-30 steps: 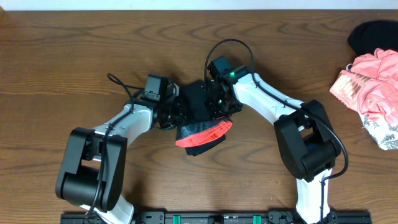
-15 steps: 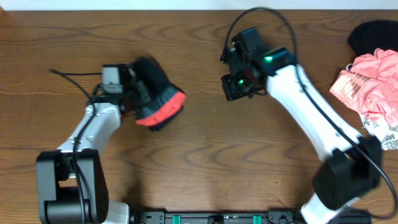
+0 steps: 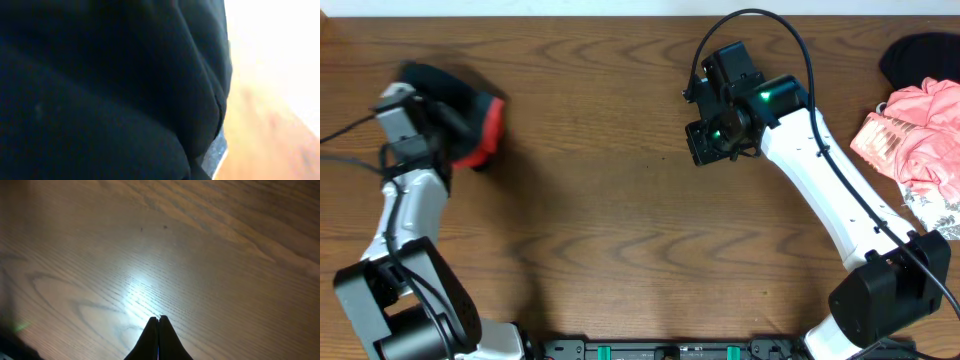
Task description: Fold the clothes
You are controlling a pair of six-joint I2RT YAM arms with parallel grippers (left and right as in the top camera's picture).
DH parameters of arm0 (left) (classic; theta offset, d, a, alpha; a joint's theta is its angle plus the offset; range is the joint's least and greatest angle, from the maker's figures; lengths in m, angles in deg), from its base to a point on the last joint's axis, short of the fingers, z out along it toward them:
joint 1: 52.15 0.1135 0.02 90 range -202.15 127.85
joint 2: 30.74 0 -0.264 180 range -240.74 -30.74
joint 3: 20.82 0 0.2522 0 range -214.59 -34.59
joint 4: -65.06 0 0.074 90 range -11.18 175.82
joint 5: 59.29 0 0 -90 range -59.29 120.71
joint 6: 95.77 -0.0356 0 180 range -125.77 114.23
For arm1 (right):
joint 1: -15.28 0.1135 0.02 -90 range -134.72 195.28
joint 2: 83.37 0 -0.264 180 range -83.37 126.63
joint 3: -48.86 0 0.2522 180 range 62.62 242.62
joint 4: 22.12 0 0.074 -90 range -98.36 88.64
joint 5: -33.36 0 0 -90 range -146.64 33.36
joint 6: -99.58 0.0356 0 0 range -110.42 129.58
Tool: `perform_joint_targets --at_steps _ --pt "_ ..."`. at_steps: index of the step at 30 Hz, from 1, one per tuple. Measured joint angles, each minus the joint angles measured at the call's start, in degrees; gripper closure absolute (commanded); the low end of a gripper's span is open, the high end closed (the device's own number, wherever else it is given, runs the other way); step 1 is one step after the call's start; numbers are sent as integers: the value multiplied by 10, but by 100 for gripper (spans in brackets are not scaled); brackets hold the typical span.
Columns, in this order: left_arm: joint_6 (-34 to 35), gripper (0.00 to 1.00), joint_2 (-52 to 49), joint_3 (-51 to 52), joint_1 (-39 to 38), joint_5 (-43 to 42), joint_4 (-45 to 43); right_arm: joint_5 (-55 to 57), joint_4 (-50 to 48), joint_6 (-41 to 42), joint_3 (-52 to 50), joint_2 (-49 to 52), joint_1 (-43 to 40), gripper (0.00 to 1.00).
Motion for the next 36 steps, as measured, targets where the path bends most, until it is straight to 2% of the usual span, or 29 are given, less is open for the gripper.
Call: perform_joint_targets --at_steps 4,8,13,20,27,30,31,36 --pt "44 94 0 -5 39 32 -57 1 6 0 0 0 0 99" --pt "87 94 -9 -6 66 66 -64 1 10 0 0 0 0 99" --pt "109 95 -62 -6 76 85 -87 2 12 0 0 0 0 99" --pt "130 94 -108 -6 81 122 -56 6 24 0 0 0 0 99" --pt "140 94 -108 -9 115 148 24 23 25 1 0 0 0 99" --pt "151 68 -108 -10 125 153 63 27 25 1 0 0 0 99" --pt "153 63 -108 -10 127 153 72 28 25 1 0 0 0 99" --pt "163 55 -108 -10 128 104 79 31 23 1 0 0 0 99"
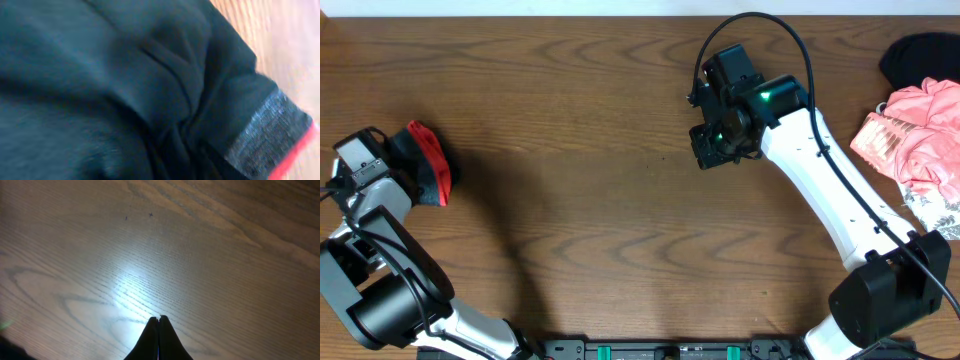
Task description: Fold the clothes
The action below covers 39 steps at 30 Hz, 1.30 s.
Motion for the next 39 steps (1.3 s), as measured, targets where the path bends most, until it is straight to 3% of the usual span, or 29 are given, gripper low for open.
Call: perform_joint_targets --at_steps 1,5,9,19,26,36,39 --pt "1 55 0 0 0 -17 0 1 0 0 0 0 0 99" --pt "7 34 0 0 0 -90 18 6 0 0 0 0 0 99" --pt "45 28 0 -1 0 -132 75 9 0 0 0 0 0 99" --pt "129 26 7 -3 0 -235 154 12 -9 0 0 0 0 99" --pt "129 23 20 -3 0 -277 147 13 -9 0 0 0 0 99" --pt "101 18 166 -3 0 -276 168 14 -13 0 0 0 0 99" --pt "97 12 216 -3 0 -270 199 14 -13 0 -1 0 0 99"
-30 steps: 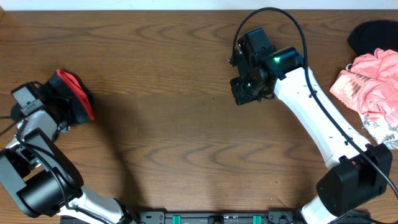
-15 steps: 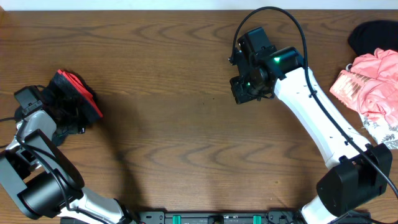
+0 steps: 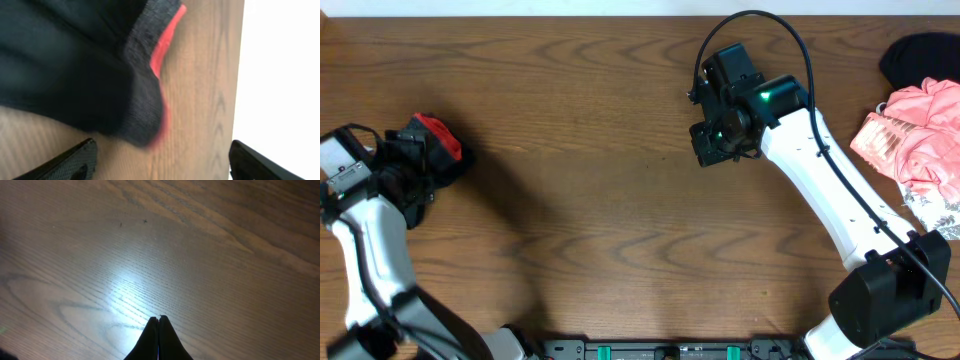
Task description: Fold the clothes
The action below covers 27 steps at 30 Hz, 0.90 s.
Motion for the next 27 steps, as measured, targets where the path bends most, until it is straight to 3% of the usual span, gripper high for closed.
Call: perform_joint_targets --at_steps 6,8,11,16,20,27 --pt "-17 13 23 -1 0 5 45 0 -3 0 -4 0 -1 99" --pt "-28 20 20 -1 0 5 48 0 -3 0 -4 0 -3 99" --pt "-44 44 19 -1 -1 24 47 0 -3 0 -4 0 -4 99" --pt "-93 94 19 -1 -1 111 38 0 -3 0 -6 0 -4 99" --pt "-137 94 4 -1 -1 184 14 0 -2 0 -7 0 -4 99" --pt "-173 94 -91 -1 0 229 -30 0 1 0 -7 0 -4 99"
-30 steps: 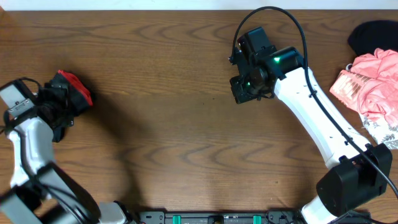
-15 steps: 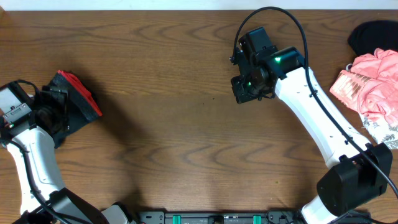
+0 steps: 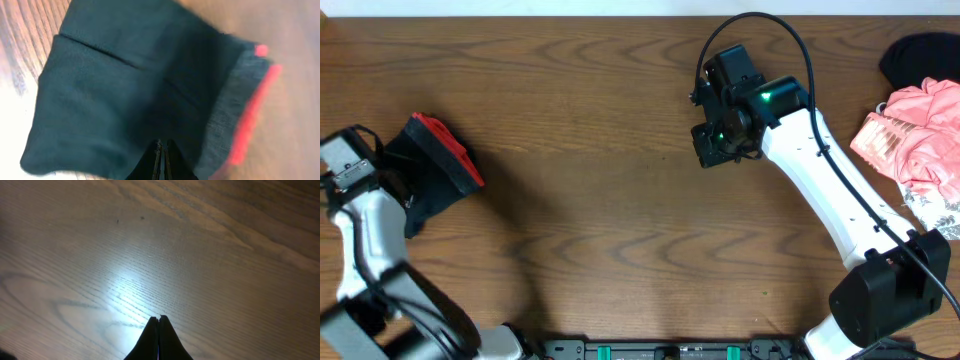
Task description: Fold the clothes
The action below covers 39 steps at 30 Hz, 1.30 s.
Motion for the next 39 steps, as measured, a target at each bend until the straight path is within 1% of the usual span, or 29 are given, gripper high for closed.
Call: perform_joint_targets --at_steps 4,8,11,16,20,25,29,34,39 --pt "-10 94 -66 0 5 29 -25 0 9 0 0 0 0 99" --pt "-35 94 -111 0 9 52 -86 0 14 0 0 0 0 99" --pt "-58 94 -143 -1 9 56 -154 0 14 2 0 0 0 99" --pt "-131 94 -205 -3 8 52 -299 0 18 13 0 0 0 99" --pt "-172 94 -232 -5 8 49 -374 -1 22 19 0 0 0 99" --pt "-201 94 -235 -5 8 28 -405 -1 23 26 0 0 0 99" --pt "-214 94 -228 -5 8 -3 -402 -1 23 28 0 0 0 99" --pt "-221 94 -159 -14 2 -50 -387 -1 23 29 -1 0 0 99" --pt "-226 94 -92 -54 -38 -71 -392 -1 17 29 -1 0 0 99"
